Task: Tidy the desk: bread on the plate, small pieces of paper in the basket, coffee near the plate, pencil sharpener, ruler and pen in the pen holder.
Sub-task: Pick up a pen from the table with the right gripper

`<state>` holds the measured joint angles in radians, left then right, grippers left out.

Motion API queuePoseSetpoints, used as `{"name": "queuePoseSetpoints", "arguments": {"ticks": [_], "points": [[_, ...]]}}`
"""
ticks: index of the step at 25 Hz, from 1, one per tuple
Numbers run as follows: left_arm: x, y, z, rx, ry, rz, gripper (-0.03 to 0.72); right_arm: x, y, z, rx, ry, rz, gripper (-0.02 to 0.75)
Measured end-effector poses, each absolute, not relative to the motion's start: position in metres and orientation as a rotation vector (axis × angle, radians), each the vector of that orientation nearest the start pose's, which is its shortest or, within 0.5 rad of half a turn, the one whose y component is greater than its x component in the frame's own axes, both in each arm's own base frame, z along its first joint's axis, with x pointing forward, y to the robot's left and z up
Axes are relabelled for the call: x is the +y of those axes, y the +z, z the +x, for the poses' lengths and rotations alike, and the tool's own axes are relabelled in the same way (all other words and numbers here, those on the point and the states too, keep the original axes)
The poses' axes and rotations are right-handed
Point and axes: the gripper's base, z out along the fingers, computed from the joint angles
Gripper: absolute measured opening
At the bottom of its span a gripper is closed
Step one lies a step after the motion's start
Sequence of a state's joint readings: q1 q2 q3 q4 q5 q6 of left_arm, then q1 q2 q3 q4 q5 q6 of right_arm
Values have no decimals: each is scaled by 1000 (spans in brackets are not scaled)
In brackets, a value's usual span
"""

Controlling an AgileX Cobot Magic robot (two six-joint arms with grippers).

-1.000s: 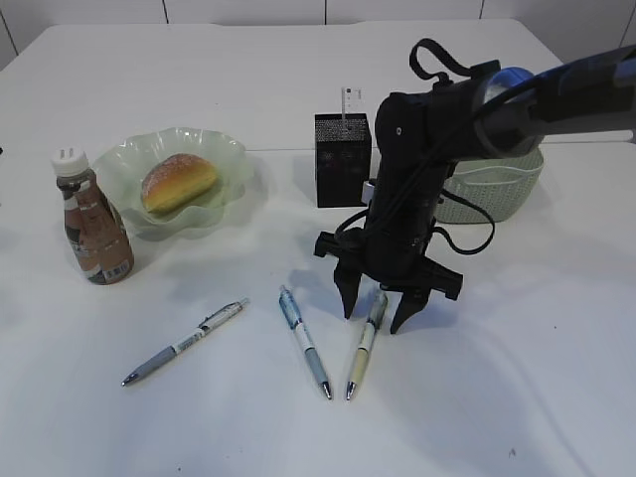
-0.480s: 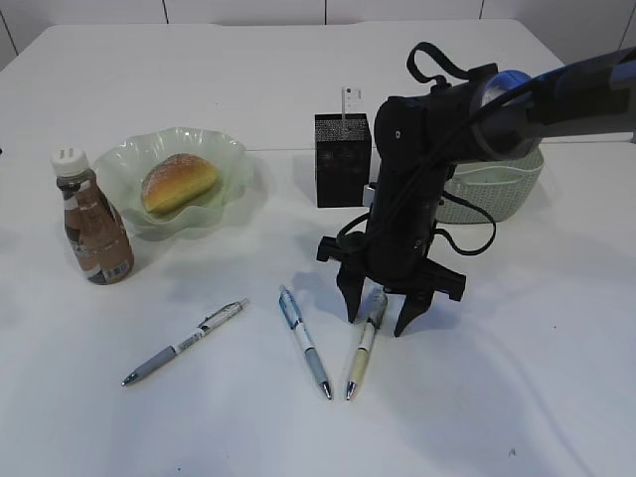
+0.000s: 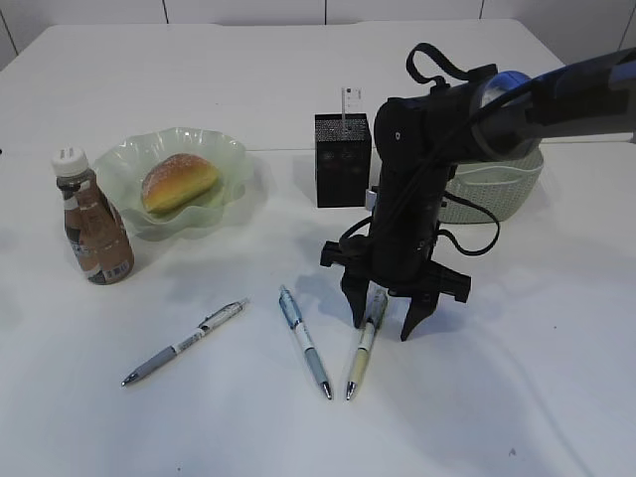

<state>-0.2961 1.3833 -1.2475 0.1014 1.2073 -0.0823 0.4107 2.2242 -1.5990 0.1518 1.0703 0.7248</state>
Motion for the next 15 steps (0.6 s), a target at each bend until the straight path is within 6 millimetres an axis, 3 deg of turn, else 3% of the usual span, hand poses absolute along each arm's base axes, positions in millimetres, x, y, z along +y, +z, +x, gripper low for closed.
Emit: {"name": "queuePoseSetpoints", "arguments": {"ticks": [15], "points": [[-69, 331, 256, 2794, 57, 330, 305, 181, 124, 384, 3197, 133, 625, 458]]}}
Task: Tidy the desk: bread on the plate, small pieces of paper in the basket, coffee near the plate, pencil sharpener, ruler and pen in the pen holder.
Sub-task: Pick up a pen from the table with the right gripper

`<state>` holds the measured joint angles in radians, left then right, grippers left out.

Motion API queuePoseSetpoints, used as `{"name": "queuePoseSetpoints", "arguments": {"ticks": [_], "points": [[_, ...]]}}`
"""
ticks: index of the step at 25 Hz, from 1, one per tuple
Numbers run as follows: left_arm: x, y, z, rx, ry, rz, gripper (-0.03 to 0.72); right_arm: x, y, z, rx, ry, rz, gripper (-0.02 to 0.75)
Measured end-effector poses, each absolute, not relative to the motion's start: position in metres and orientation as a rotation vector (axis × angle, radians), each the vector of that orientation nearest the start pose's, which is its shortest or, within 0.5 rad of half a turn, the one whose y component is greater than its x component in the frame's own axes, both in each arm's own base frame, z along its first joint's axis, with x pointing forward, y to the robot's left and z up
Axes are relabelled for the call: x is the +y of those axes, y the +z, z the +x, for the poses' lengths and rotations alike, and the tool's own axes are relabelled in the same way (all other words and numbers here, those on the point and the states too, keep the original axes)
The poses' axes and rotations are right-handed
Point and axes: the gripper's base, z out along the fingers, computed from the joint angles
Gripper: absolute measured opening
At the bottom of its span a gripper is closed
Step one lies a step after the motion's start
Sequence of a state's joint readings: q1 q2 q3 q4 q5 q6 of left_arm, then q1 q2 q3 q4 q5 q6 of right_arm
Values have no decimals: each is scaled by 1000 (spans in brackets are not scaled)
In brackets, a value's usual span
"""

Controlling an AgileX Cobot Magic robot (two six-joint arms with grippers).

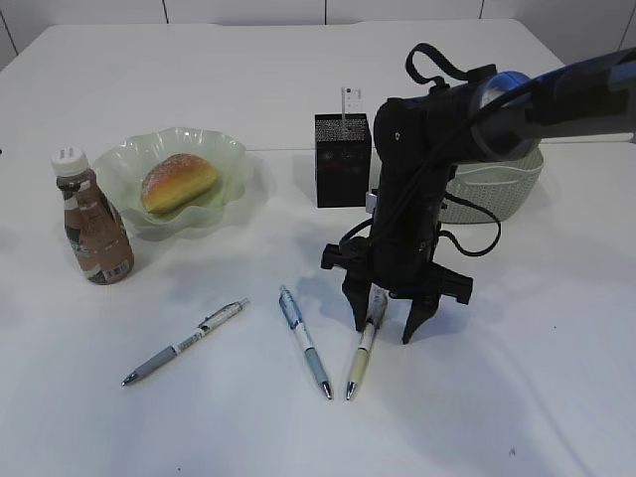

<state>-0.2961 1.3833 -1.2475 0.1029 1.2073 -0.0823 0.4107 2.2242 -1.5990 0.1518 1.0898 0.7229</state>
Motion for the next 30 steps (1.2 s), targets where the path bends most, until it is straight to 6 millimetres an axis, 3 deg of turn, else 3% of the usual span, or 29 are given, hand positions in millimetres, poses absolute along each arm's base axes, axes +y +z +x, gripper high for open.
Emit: {"name": "queuePoseSetpoints", "arguments": {"ticks": [9, 19, 24, 30], "points": [[-69, 336, 256, 2796, 62, 328, 304, 179, 124, 384, 3193, 114, 612, 260], [-69, 344, 257, 2774, 63, 324, 302, 177, 124, 385, 3186, 78, 583, 239], [-68, 344, 257, 2773, 67, 325, 302, 177, 124, 386, 3188, 84, 539, 141], [-68, 344, 257, 2773, 67, 325, 301, 177, 124, 386, 3192, 85, 509, 128]]}}
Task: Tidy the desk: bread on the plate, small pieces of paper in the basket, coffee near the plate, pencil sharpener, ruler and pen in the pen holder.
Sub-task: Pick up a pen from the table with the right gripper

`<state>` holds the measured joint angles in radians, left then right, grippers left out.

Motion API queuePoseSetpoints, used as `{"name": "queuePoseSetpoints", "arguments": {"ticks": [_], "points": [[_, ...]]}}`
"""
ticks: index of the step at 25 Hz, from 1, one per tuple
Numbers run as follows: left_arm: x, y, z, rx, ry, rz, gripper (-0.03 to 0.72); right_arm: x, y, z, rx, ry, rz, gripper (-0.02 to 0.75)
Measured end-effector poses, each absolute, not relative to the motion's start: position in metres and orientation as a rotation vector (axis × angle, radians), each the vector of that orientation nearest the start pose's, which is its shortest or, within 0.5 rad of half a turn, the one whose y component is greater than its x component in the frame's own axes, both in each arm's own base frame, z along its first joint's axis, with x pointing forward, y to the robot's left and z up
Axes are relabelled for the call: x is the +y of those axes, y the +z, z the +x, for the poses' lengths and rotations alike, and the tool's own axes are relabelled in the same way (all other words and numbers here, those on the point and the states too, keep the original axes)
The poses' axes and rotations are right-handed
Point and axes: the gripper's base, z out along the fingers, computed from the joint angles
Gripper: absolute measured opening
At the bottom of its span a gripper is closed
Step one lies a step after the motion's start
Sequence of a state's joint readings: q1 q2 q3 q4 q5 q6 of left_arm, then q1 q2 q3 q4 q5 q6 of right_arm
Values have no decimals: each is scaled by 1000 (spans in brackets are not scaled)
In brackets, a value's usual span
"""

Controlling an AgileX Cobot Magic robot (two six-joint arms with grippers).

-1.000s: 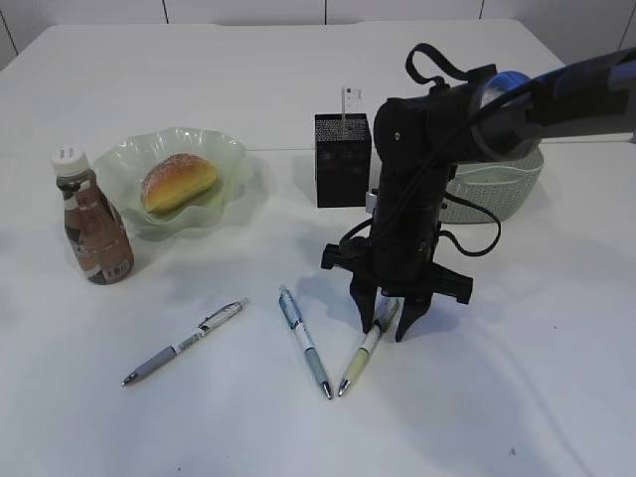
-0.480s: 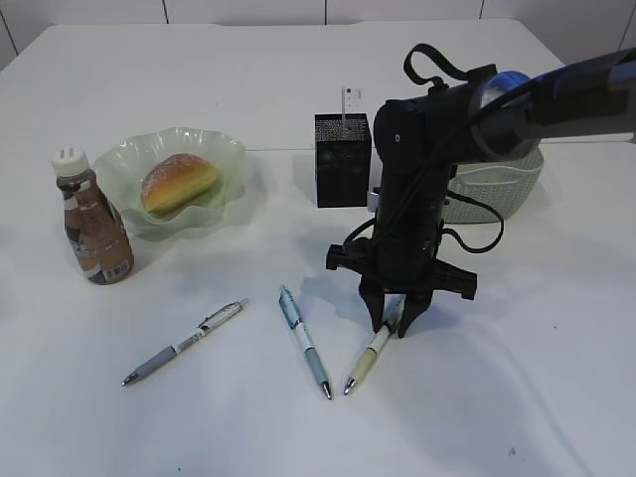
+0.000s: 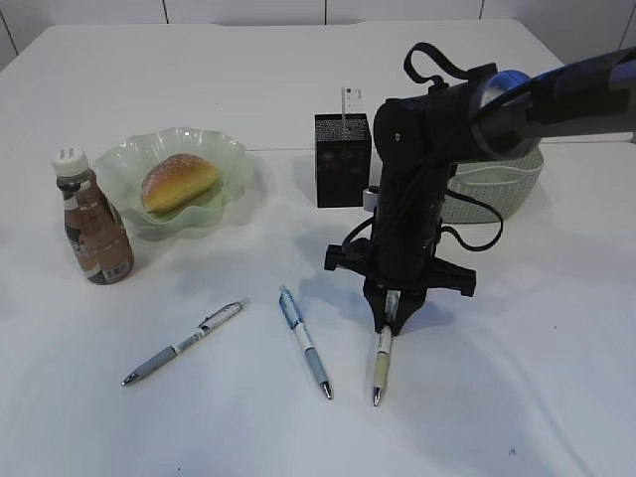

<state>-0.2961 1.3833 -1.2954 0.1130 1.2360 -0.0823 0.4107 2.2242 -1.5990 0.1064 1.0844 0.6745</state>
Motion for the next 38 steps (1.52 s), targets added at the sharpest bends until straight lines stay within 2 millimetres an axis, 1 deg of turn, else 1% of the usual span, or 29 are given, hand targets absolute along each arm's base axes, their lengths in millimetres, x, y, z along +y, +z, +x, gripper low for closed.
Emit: {"name": "queuePoseSetpoints", "arguments": {"ticks": [4, 5, 10, 12, 13, 17, 20, 21, 22, 25, 28, 30, 31, 38], "points": [[-68, 344, 257, 2773, 67, 325, 299, 177, 124, 386, 3194, 86, 498, 128], [-68, 344, 257, 2773, 67, 325, 299, 177, 124, 385, 3210, 90, 378, 125], [-68, 344, 257, 2773, 67, 325, 298, 176, 124, 384, 3241, 80, 261, 125], [-68, 344, 257, 2773, 67, 325, 298, 176, 124, 383, 3243, 79, 253, 125], [-68, 344, 257, 2773, 67, 325, 298, 176, 124, 382, 3267, 70, 179, 125], [-68, 344, 257, 2774, 67, 325, 298, 177, 128, 383, 3273, 77, 85, 125], [-68, 344, 257, 2774, 67, 325, 298, 181, 139, 391, 3237, 108, -32, 124], [-68, 344, 257, 2774, 67, 325, 295, 182, 140, 392, 3231, 112, -46, 124], [-68, 344, 257, 2774, 67, 325, 293, 185, 147, 396, 3201, 130, -114, 124], [-68, 344, 257, 2774, 67, 325, 292, 189, 158, 403, 3150, 157, -191, 123], [-68, 344, 257, 2774, 67, 325, 292, 192, 168, 409, 3106, 175, -230, 123], [-68, 344, 257, 2774, 67, 325, 292, 192, 168, 409, 3106, 175, -230, 123], [-68, 344, 257, 2774, 67, 325, 290, 193, 174, 412, 3079, 175, -240, 123], [-68, 344, 257, 2774, 67, 325, 288, 193, 173, 415, 3058, 171, -283, 123]]}}
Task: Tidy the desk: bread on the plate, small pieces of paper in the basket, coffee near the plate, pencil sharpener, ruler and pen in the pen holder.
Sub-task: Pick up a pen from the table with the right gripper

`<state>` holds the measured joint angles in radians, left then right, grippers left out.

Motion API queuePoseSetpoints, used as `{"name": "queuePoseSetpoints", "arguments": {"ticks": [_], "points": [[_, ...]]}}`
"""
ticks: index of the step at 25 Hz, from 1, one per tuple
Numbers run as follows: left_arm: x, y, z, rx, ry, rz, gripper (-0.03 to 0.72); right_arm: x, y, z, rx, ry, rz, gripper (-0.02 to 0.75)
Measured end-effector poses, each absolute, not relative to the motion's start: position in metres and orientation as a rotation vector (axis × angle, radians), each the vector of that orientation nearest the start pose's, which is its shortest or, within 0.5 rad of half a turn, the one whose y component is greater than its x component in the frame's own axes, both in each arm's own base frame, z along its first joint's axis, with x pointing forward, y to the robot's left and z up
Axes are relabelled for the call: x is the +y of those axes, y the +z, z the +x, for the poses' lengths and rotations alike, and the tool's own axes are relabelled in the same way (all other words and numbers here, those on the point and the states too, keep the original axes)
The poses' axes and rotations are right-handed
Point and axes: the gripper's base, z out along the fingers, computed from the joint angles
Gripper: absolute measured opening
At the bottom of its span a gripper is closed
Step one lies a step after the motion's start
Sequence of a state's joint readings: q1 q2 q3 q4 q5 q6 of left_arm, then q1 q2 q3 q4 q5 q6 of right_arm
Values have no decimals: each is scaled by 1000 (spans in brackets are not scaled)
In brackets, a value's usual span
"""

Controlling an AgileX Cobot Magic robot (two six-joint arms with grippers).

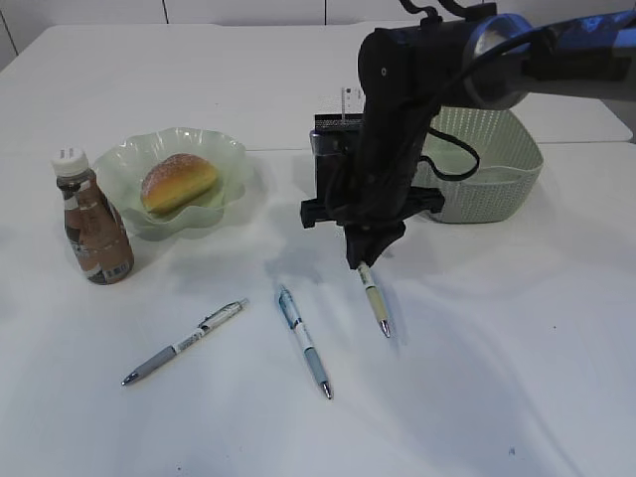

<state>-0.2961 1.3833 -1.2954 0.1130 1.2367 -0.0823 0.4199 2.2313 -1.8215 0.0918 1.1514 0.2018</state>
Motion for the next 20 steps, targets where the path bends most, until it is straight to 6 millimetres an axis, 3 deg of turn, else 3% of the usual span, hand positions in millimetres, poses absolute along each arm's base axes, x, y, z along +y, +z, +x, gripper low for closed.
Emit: {"name": "queuePoseSetpoints", "arguments": {"ticks": [4, 9, 12, 20], "points": [[-68, 344, 257, 2774, 67, 325, 288, 195, 175, 420, 2983, 190, -306, 123], [-68, 344, 257, 2774, 67, 325, 288, 195, 190, 426, 2869, 184, -322, 123], [-68, 344, 257, 2774, 67, 325, 288, 192, 210, 431, 2742, 142, -352, 122], [-68, 344, 257, 2774, 67, 325, 288, 192, 227, 434, 2626, 161, -349, 122]]}}
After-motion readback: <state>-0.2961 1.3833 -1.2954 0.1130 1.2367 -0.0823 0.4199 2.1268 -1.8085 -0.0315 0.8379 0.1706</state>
